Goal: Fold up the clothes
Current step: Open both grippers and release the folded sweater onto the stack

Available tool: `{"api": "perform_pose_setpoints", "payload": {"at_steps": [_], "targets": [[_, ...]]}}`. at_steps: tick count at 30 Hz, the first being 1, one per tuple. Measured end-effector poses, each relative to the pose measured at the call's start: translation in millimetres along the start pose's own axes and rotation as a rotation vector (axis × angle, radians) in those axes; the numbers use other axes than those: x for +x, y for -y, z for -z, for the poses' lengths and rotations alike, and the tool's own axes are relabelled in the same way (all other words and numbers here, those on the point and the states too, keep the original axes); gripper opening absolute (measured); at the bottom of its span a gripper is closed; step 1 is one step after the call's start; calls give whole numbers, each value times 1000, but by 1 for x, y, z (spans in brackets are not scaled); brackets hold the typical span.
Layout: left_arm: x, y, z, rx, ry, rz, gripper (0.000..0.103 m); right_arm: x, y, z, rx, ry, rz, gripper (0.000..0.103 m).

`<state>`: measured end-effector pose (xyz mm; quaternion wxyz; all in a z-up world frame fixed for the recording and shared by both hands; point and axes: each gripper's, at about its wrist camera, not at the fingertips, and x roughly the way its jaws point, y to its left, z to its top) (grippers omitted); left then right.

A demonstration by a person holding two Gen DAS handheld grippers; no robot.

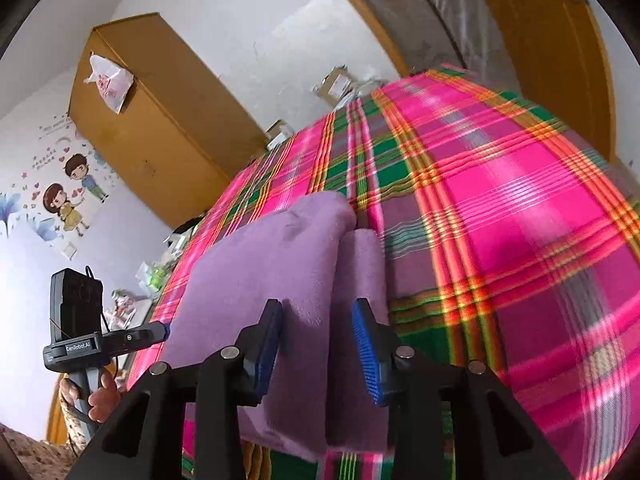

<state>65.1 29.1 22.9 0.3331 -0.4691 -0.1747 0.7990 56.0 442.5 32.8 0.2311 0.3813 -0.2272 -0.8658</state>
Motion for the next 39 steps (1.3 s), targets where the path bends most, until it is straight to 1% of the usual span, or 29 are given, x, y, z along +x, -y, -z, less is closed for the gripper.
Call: {"api": "perform_pose_setpoints", "payload": {"at_steps": [1,2,3,5,7,9,12,14,16,18,19,20,22,25,27,33,36,39], "targets": [[0,0,0,2,0,1,31,1,0,-1,0,-6,-4,31],[1,0,-1,-2,-1,1,31,1,-1,-1,-11,-8,-9,12],[3,-1,-1,-5,-2,0,31,1,-4,-1,-26,-10,-13,10],[2,-1,1,-4,-5,-5,31,-7,-17,-1,-91,23,5,9],[1,-1,2,-4,-3,-11,31,-19,-26,-1,-133,72,11,9],[0,1,2,3,-2,-10,31,-30,-30,-1,-139,106,-1,9],[2,3,3,17,-13,-4,31,-32,-23,2,-138,108,51,9],[7,4,4,27,-28,-4,31,-26,-15,8,-127,89,78,9],[7,3,5,26,-32,-5,31,-18,-3,13,-93,64,80,10],[8,3,7,25,-36,-6,31,-14,4,15,-74,54,87,15],[8,2,8,25,-38,-7,32,-13,7,16,-70,55,96,22],[8,2,9,24,-40,-7,32,-14,8,16,-64,57,107,32],[9,1,10,23,-44,-8,32,-18,10,16,-52,62,131,38],[9,0,13,22,-50,-10,33,-27,3,25,-100,74,132,38],[10,-1,14,21,-54,-11,33,-26,1,34,-117,47,146,38],[9,-4,19,23,-65,-12,36,-38,7,58,-92,47,138,37],[7,-6,20,24,-70,-6,36,-42,4,65,-104,33,145,32],[3,-10,16,17,-58,-6,36,-44,1,69,-119,19,166,31]]}}
